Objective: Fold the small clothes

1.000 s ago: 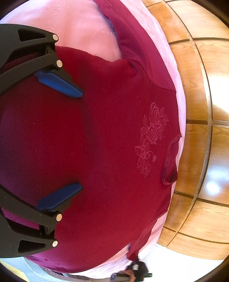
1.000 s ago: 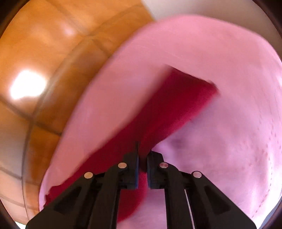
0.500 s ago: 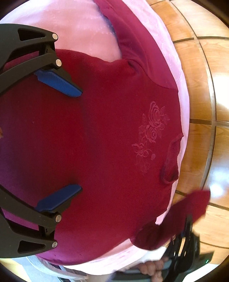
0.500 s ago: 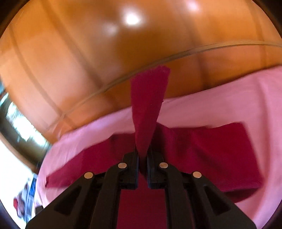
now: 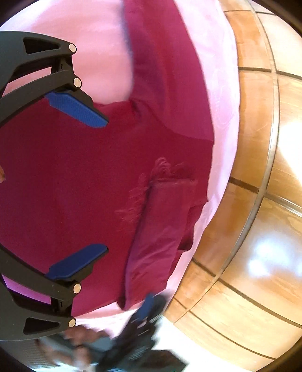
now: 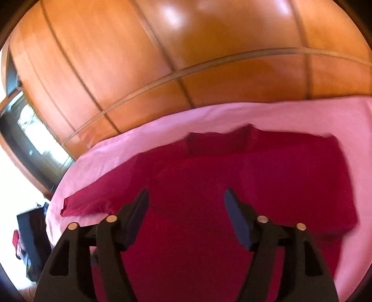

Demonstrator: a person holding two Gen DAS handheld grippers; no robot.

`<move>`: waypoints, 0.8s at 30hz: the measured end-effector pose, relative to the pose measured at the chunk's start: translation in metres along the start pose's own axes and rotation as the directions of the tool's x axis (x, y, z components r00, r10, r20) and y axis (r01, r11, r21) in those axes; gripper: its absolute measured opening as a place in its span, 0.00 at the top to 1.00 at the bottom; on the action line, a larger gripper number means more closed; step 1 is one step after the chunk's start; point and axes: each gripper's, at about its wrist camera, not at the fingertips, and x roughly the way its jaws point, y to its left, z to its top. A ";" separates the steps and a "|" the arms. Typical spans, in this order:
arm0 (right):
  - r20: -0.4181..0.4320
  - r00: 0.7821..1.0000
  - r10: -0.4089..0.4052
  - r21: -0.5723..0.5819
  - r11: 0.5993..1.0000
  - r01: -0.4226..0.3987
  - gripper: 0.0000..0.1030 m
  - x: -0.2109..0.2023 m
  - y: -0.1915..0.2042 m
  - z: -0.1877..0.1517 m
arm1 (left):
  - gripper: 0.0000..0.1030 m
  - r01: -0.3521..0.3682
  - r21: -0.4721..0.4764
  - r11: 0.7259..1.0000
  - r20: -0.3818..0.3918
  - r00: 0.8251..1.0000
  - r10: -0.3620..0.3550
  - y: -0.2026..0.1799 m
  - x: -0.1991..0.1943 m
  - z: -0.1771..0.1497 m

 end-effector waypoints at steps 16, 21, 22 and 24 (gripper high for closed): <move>0.092 0.977 -0.192 0.260 0.952 0.163 0.23 -0.090 -0.120 -0.027 | 0.84 0.054 -0.050 0.997 -0.122 0.991 -0.060 -0.015 0.101 0.073; 0.124 0.976 -0.178 0.243 0.959 0.144 0.28 -0.068 -0.110 -0.003 | 0.86 0.066 -0.057 0.996 0.014 0.998 -0.066 -0.003 0.058 0.078; 0.119 0.978 -0.173 0.222 0.964 0.144 0.29 -0.059 -0.106 0.002 | 0.86 0.054 -0.044 0.998 0.015 0.998 -0.054 0.000 0.054 0.077; 0.087 0.982 -0.168 0.187 0.971 0.150 0.32 -0.037 -0.100 0.010 | 0.86 0.001 -0.012 1.000 0.004 1.000 -0.001 0.003 0.055 0.073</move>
